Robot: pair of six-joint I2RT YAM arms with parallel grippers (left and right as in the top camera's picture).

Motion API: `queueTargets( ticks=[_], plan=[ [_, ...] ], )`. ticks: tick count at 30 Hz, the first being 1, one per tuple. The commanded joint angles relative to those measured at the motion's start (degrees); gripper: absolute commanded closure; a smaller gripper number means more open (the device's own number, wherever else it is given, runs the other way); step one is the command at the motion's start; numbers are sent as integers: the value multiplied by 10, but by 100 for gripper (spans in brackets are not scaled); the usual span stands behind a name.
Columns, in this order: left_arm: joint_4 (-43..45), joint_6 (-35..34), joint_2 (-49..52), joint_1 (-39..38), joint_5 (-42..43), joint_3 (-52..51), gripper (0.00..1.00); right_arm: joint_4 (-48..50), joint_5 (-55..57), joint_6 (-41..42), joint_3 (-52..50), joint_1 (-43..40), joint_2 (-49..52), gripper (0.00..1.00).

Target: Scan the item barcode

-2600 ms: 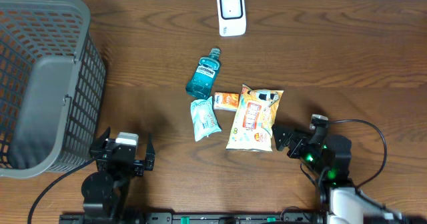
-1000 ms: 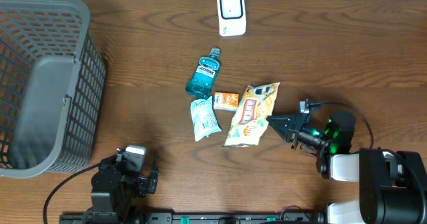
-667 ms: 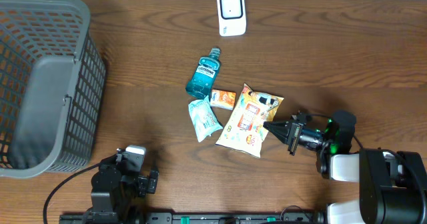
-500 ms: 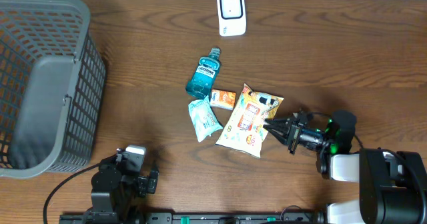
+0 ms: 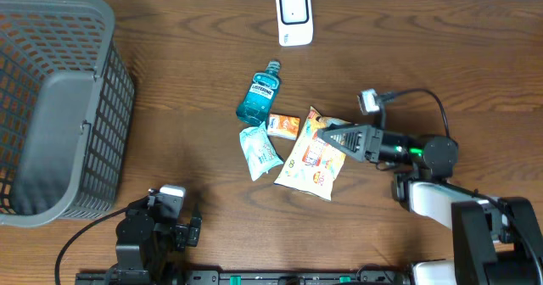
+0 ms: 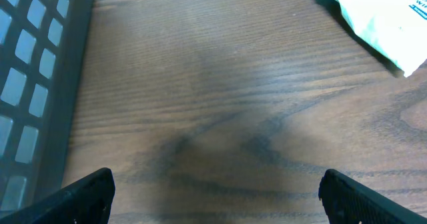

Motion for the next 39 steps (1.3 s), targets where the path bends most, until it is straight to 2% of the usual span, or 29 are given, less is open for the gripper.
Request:
queueTargets(
  ticks=[1,6,11,14,17,19,21,25,28,33,39],
  plan=[
    [-24,-3,-2,2,6,-3,2,15,-20,-9,54,34,-32,1],
    [-24,-3,-2,2,6,-3,2,-18,-16,-29,130,36,-50,1],
    [-24,-3,-2,2,6,-3,2,-27,1,45,213,37,-76,1],
    [-24,-3,-2,2,6,-3,2,-68,27,48,268,37,-101,1],
    [-24,-3,-2,2,6,-3,2,-185,41,-52,330,37,-125,1],
    [-24,-3,-2,2,6,-3,2,-314,66,-164,366,37,-139,1],
    [-24,-3,-2,2,6,-3,2,-491,130,-306,400,37,-152,1],
    [-24,-3,-2,2,6,-3,2,-841,378,-496,451,48,-165,1],
    [-24,-3,-2,2,6,-3,2,-1043,569,-510,474,77,-165,1],
    [-24,-3,-2,2,6,-3,2,-1207,688,-510,474,146,-154,1],
    [-24,-3,-2,2,6,-3,2,-1268,704,-614,473,250,-88,1]
  ],
)
